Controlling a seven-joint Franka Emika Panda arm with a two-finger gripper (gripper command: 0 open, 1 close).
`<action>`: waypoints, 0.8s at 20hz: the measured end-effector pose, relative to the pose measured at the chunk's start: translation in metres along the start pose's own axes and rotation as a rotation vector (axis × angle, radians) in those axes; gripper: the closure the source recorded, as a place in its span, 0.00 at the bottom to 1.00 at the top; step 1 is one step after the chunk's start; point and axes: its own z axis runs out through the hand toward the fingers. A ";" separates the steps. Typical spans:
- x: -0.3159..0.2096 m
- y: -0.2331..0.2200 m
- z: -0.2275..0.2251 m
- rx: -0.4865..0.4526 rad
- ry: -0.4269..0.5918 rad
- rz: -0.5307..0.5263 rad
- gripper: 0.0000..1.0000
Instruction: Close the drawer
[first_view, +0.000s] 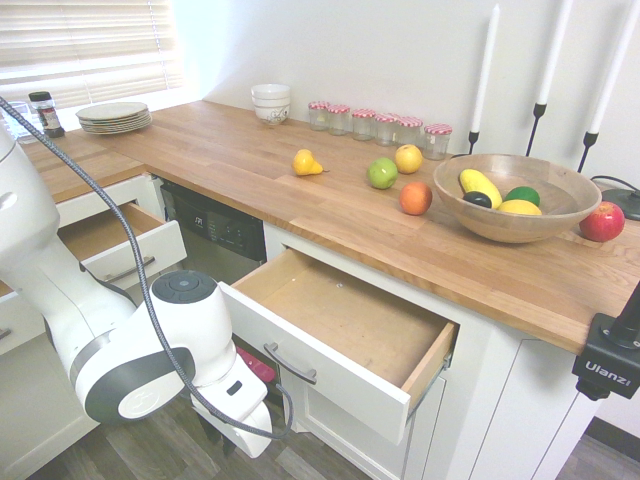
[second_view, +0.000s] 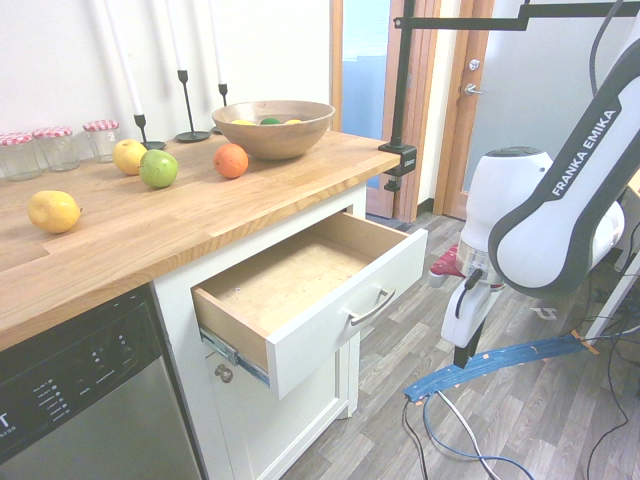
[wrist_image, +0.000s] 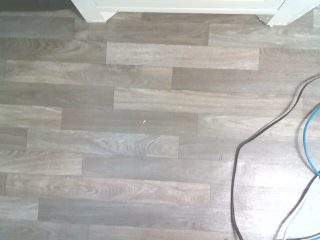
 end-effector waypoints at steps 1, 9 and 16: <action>0.002 -0.001 0.001 0.000 0.001 0.001 1.00; 0.022 -0.023 0.008 0.018 0.017 0.006 1.00; 0.053 -0.063 0.017 0.080 0.078 0.024 1.00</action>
